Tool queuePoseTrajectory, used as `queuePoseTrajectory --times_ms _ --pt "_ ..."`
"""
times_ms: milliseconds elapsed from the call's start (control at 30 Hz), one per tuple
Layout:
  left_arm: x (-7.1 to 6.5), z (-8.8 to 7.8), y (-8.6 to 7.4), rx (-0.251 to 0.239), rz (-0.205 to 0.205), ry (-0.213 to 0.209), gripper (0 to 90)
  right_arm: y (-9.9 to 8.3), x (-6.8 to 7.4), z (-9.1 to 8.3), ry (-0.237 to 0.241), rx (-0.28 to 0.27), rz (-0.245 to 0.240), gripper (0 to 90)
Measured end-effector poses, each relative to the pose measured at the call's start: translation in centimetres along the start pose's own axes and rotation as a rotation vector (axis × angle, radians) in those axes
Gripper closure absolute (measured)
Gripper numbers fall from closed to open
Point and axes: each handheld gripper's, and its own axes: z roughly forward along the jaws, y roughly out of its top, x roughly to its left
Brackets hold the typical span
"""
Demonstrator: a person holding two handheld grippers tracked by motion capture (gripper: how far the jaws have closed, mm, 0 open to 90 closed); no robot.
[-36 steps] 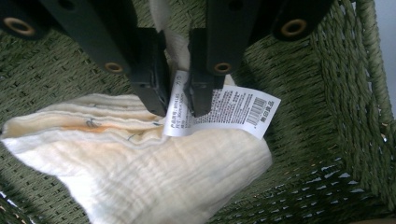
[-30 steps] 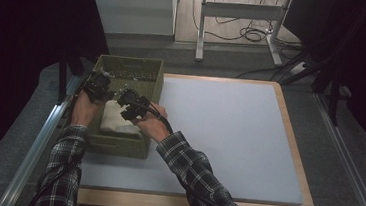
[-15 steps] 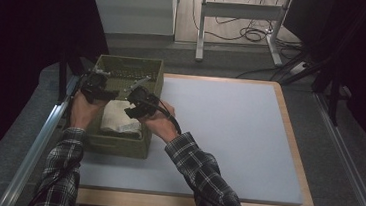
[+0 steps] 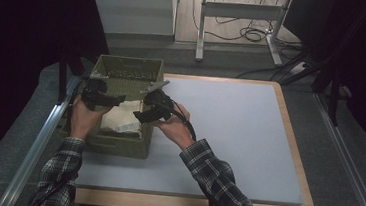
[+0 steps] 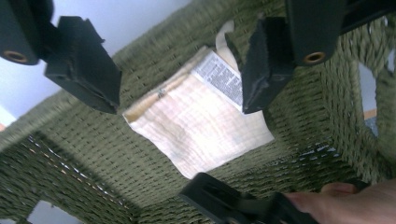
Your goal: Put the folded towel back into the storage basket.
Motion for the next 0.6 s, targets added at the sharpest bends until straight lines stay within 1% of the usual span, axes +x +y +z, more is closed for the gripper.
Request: queuePoseTrajectory --times_ms 133,200,267,300,333,367,467,533,600 --pt "-0.7 -0.6 -0.3 -0.016 0.017 -0.010 10.4 -0.8 -0.4 -0.8 0.005 0.006 0.004 23.8" --pt "-1.0 -1.0 -0.3 -0.033 0.019 -0.020 8.7 -1.2 -0.5 -1.3 0.002 -0.003 0.004 21.0" --pt "-1.4 -1.4 -0.4 -0.048 0.012 -0.048 7.7 -1.7 -0.7 -1.9 0.015 -0.019 0.016 18.5" --pt "-1.5 -1.5 -0.4 -0.047 0.016 -0.068 6.4 -1.9 -0.8 -2.2 0.019 -0.026 0.018 17.6" --pt "-1.8 -1.6 -0.4 -0.048 0.014 -0.102 4.8 -2.0 -0.8 -2.5 0.020 -0.028 0.021 16.6" --pt "-2.1 -1.8 -0.5 -0.053 0.014 -0.121 4.3 -2.2 -0.9 -2.7 0.022 -0.029 0.022 16.0" --pt "-2.8 -2.2 -0.5 -0.050 0.041 -0.135 2.8 -2.7 -0.9 -3.6 0.015 -0.031 0.013 12.8" --pt "-3.3 -2.4 -0.5 -0.055 0.052 -0.138 2.6 -3.1 -1.0 -4.3 0.017 -0.036 0.010 11.7" --pt "-3.9 -2.7 -0.6 -0.066 0.054 -0.149 2.5 -3.7 -1.1 -5.0 0.016 -0.038 0.008 10.3"
